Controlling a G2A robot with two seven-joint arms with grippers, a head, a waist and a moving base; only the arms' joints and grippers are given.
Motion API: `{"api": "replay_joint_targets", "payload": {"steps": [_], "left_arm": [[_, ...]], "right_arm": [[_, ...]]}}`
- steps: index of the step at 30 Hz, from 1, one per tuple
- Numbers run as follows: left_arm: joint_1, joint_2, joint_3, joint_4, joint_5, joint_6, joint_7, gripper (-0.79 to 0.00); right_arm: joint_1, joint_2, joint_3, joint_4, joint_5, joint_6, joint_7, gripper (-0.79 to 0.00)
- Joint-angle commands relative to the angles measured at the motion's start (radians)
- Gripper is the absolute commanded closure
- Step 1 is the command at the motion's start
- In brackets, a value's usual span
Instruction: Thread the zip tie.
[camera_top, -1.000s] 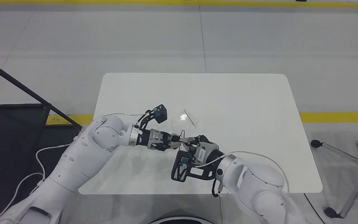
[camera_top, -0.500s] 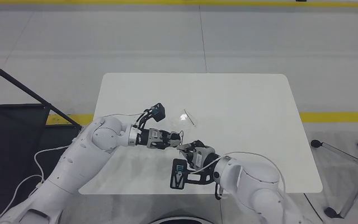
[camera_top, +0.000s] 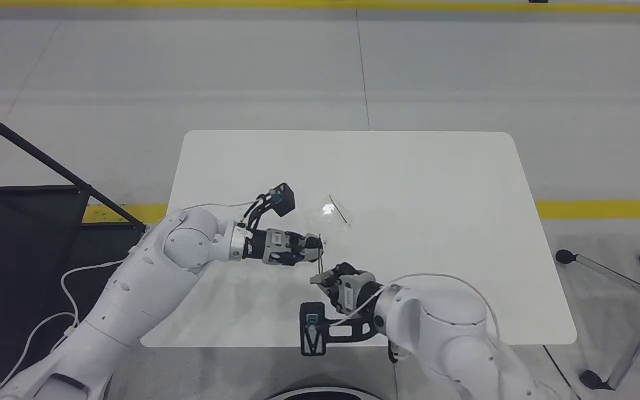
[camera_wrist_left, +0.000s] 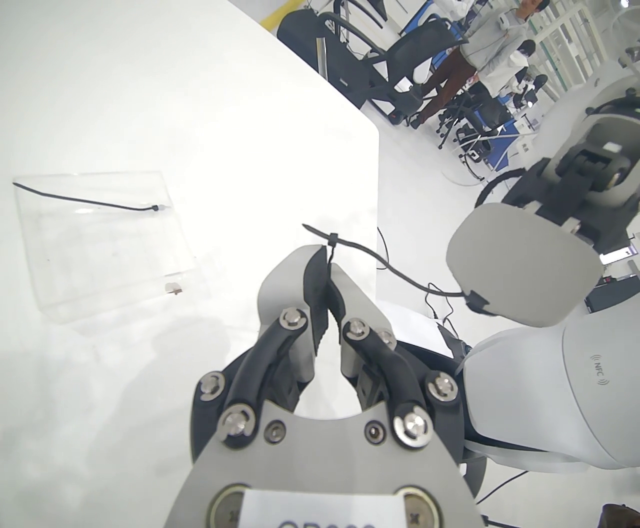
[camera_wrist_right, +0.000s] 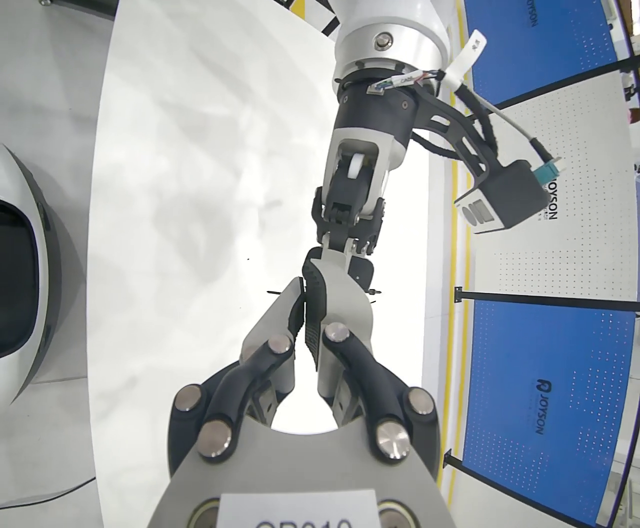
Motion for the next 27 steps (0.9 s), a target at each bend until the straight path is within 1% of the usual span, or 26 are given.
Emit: {"api": "replay_joint_targets", "payload": {"steps": [1,7,13,18,22,27], "left_arm": [[0.001,0.000,-0.001,0.000,0.000,0.000,0.003,0.000],[0.001,0.000,0.001,-0.001,0.002,-0.005,-0.002,0.000],[0.000,0.000,0.005,-0.007,0.012,-0.016,-0.010,0.000],[0.002,0.001,0.003,-0.008,0.018,-0.023,-0.002,0.000],[0.006,0.002,-0.001,-0.008,0.017,-0.024,0.005,0.000],[0.006,0.002,0.001,-0.010,0.018,-0.020,0.001,0.000]], "right_arm": [[0.004,-0.001,-0.004,0.003,0.005,0.001,0.010,0.000],[0.012,-0.006,-0.006,0.007,0.027,0.038,0.037,0.000],[0.012,-0.012,0.004,0.009,0.042,0.121,0.052,0.000],[0.013,-0.016,0.006,0.012,0.044,0.169,0.069,0.000],[0.007,-0.018,0.018,0.003,0.040,0.220,0.058,0.000],[-0.019,-0.018,0.037,-0.015,-0.001,0.294,0.025,0.000]]}}
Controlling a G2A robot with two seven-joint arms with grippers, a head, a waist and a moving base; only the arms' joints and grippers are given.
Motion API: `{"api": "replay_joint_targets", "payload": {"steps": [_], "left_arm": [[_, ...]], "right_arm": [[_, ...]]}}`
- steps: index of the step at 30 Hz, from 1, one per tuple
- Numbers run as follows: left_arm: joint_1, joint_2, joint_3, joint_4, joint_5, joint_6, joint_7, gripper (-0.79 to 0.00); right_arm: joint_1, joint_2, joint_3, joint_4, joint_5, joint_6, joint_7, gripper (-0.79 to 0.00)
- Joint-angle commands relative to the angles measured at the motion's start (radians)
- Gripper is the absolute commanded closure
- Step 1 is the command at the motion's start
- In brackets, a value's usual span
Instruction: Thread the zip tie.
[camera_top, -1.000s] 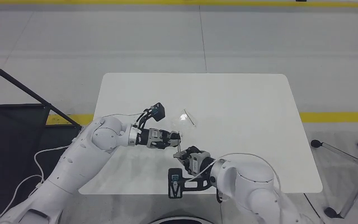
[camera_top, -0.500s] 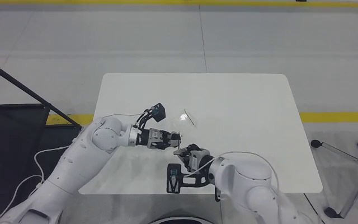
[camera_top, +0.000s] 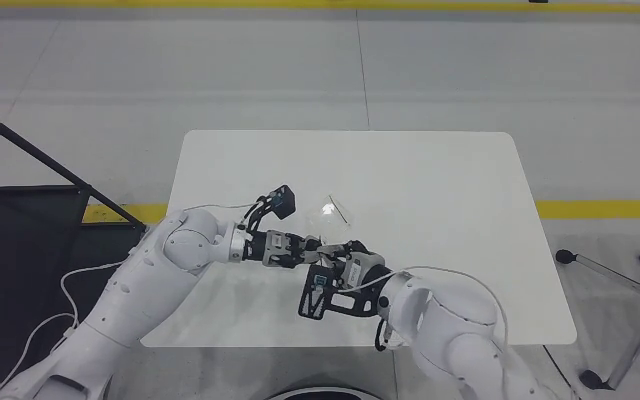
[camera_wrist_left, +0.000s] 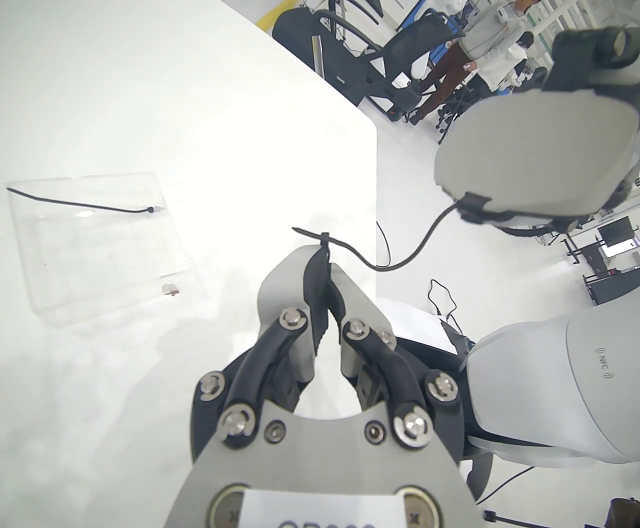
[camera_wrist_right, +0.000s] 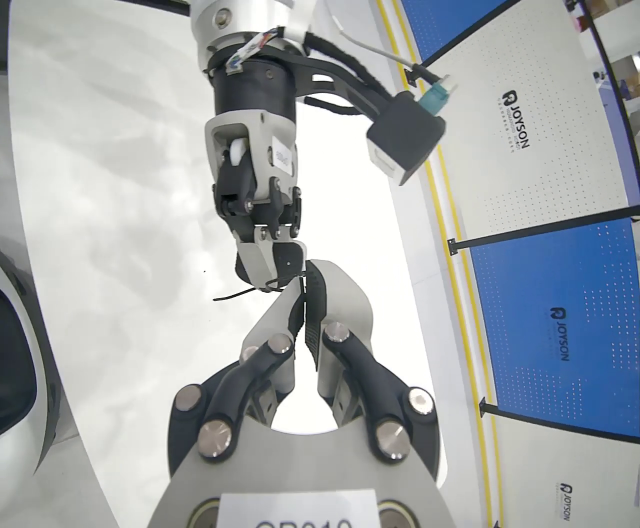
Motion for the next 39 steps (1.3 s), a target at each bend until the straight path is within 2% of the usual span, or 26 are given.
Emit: {"api": "replay_joint_targets", "payload": {"steps": [1,10,16,26,39], "left_arm": [[-0.001,0.000,0.003,-0.001,0.001,0.000,-0.003,0.000],[-0.010,-0.002,0.014,0.003,0.001,-0.002,-0.016,0.000],[-0.012,-0.003,0.018,0.004,0.002,-0.007,-0.018,0.000],[-0.008,-0.002,0.012,0.008,-0.002,-0.003,0.006,0.000],[0.000,-0.001,-0.003,0.011,-0.017,0.016,0.035,0.000]], "right_arm": [[-0.010,0.000,0.007,-0.006,-0.021,0.026,-0.012,0.000],[-0.062,0.000,0.016,-0.027,-0.130,0.135,-0.078,0.000],[-0.092,-0.001,0.024,-0.034,-0.169,0.169,-0.109,0.000],[-0.067,-0.010,-0.020,-0.008,-0.207,0.069,-0.054,0.000],[-0.010,-0.026,-0.072,0.025,-0.162,-0.074,0.015,0.000]]}}
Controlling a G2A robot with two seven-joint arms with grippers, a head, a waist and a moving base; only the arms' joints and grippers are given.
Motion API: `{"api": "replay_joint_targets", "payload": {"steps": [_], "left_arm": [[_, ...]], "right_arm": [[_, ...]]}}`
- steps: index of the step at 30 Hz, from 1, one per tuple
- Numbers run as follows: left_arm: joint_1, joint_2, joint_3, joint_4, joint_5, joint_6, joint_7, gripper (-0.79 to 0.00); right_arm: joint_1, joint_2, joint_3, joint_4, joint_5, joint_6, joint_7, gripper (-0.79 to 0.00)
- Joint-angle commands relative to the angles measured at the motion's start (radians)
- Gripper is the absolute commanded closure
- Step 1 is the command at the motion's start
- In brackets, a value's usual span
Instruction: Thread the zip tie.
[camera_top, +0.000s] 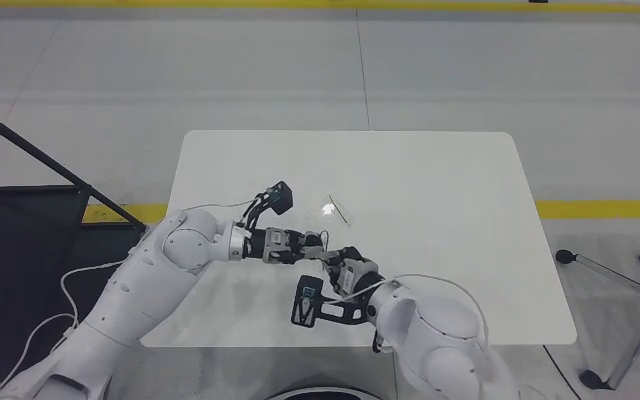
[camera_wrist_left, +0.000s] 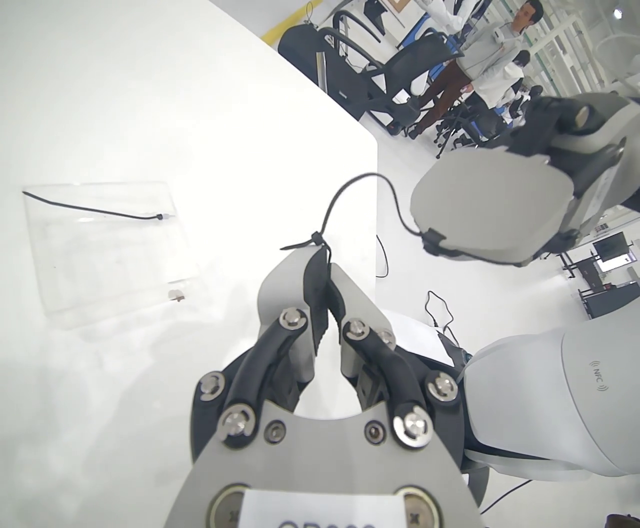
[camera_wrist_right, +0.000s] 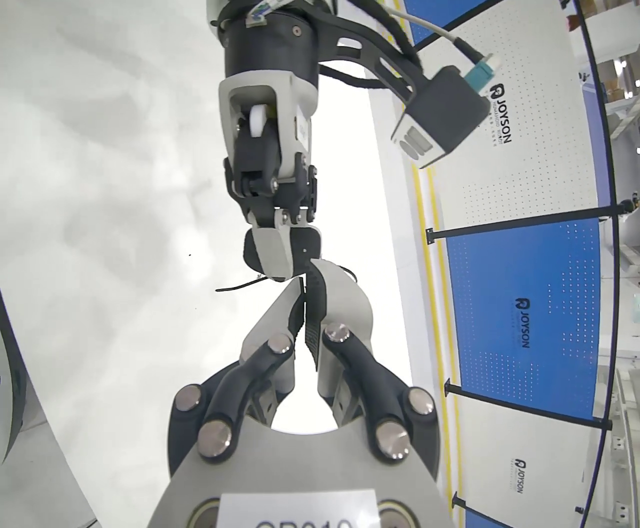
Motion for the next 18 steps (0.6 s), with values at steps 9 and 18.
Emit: {"api": "replay_joint_targets", "payload": {"steps": [9,18], "left_arm": [[0.003,-0.001,-0.006,-0.001,-0.005,0.007,0.011,0.000],[0.004,-0.001,-0.010,0.000,0.005,-0.003,0.018,0.000]], "right_arm": [[0.031,-0.010,-0.028,0.021,0.028,-0.081,0.038,0.000],[0.045,-0.017,-0.034,0.028,0.050,-0.097,0.056,0.000]]}}
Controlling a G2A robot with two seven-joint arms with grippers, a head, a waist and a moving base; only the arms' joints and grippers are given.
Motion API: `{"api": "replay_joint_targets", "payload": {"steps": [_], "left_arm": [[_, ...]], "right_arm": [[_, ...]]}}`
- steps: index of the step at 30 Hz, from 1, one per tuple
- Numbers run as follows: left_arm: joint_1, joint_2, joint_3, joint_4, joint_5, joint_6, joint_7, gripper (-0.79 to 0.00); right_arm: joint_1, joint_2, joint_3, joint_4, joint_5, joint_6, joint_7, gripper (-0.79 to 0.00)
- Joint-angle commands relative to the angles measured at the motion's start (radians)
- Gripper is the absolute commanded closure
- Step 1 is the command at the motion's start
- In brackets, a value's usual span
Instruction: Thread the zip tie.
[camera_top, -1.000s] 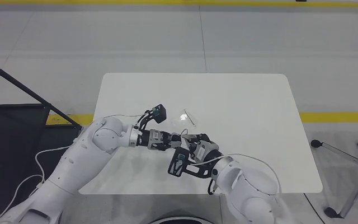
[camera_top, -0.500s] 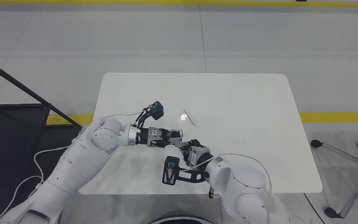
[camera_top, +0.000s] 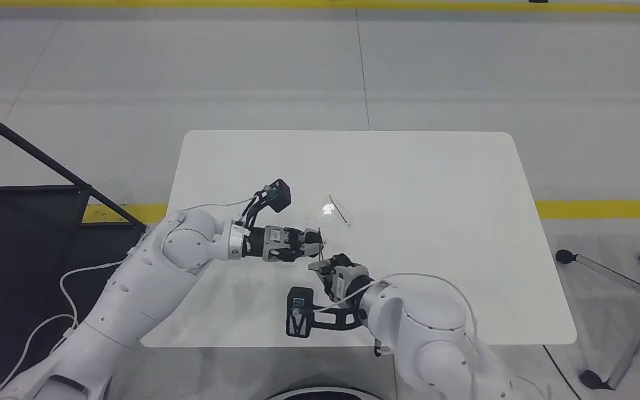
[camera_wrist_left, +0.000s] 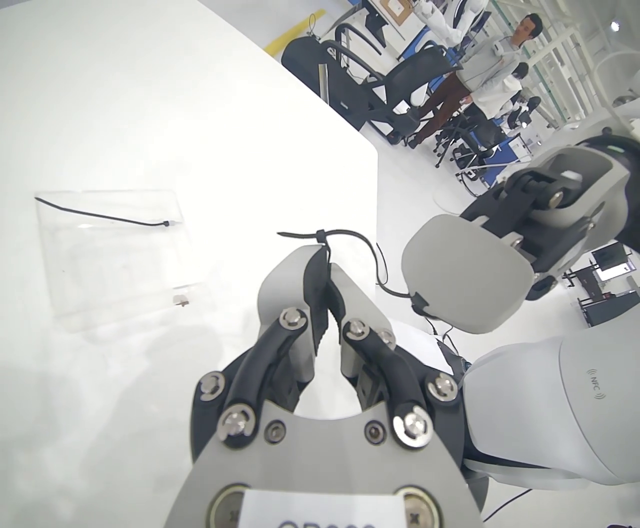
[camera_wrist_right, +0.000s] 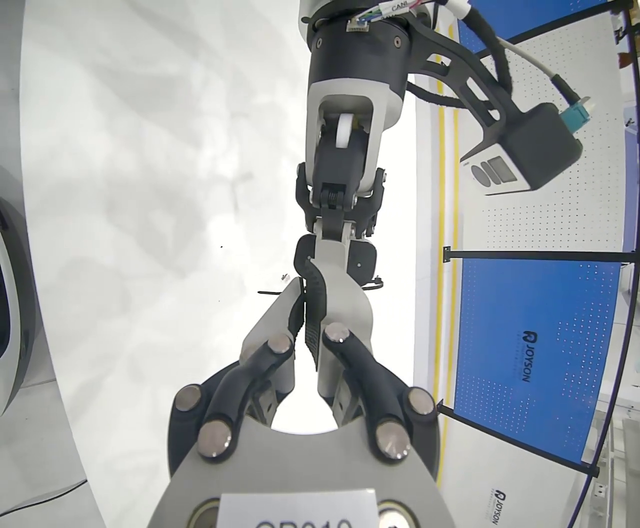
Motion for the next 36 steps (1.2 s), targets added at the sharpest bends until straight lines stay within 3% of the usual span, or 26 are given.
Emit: {"api": "replay_joint_targets", "payload": {"steps": [1,8,19,29,30,31,32,33,36], "left_arm": [[0.000,0.000,-0.002,-0.001,0.008,-0.007,0.004,0.000],[0.019,0.002,-0.027,-0.021,0.114,-0.022,0.079,0.000],[0.099,0.001,-0.065,-0.109,0.392,0.035,0.275,0.000],[0.124,0.000,-0.074,-0.122,0.422,0.021,0.316,0.000],[0.125,0.000,-0.076,-0.120,0.414,0.020,0.319,0.000],[0.126,0.000,-0.079,-0.118,0.404,0.019,0.321,0.000],[0.127,0.000,-0.083,-0.115,0.392,0.019,0.324,0.000],[0.128,0.000,-0.088,-0.113,0.384,0.023,0.329,0.000],[0.134,0.001,-0.104,-0.111,0.359,0.028,0.345,0.000]], "right_arm": [[0.001,-0.001,0.000,-0.001,0.002,-0.001,0.001,0.000],[-0.004,-0.002,0.007,-0.010,0.012,-0.006,-0.002,0.000],[-0.032,0.003,0.048,-0.023,0.039,-0.018,-0.020,0.000],[-0.032,0.000,0.055,-0.021,0.049,0.006,-0.014,0.000],[-0.033,0.000,0.057,-0.021,0.052,0.012,-0.015,-0.212],[-0.033,-0.001,0.058,-0.022,0.054,0.017,-0.015,-0.582],[-0.035,-0.001,0.060,-0.023,0.056,0.023,-0.016,-0.739],[-0.037,-0.001,0.063,-0.024,0.059,0.028,-0.018,-0.785],[-0.049,0.000,0.083,-0.026,0.083,0.048,-0.027,-0.785]]}}
